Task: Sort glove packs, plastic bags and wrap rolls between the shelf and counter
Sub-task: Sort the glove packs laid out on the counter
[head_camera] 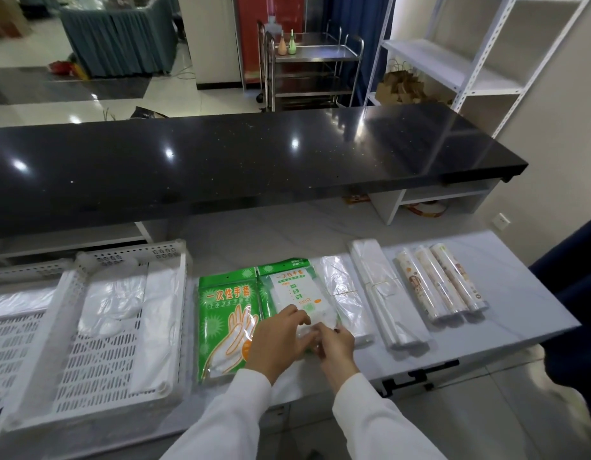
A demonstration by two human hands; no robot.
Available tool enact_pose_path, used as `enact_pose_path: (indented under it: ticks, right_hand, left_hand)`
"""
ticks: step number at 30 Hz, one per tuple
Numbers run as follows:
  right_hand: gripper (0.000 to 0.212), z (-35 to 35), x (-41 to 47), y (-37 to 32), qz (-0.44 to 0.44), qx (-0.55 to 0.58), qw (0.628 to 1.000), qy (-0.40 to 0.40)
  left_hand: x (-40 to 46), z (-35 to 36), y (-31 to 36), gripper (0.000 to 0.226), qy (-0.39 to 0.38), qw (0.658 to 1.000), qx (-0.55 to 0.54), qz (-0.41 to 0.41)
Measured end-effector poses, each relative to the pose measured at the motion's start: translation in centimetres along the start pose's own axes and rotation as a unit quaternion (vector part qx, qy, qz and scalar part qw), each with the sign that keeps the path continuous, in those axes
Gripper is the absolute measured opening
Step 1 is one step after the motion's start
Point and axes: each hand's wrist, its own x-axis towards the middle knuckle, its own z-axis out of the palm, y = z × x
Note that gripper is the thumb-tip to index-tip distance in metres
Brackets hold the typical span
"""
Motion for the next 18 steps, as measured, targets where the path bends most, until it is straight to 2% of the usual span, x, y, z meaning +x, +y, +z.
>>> enact_pose_path:
  ticks: [4, 18]
  right_hand:
    - [0.029, 0.3, 0.0, -0.2, -0.006, -0.004, 1.000, 0.008]
    - [0.028, 0.0, -0.4, -1.0, -0.013, -0.007, 1.000, 0.011]
  left_hand:
    - [1.0, 0.1, 0.6, 0.029, -0.022, 0.999, 0.044, 0.014]
    - [1.9, 0.7, 1.4, 0.029, -0.037, 0.996, 0.077, -0.010]
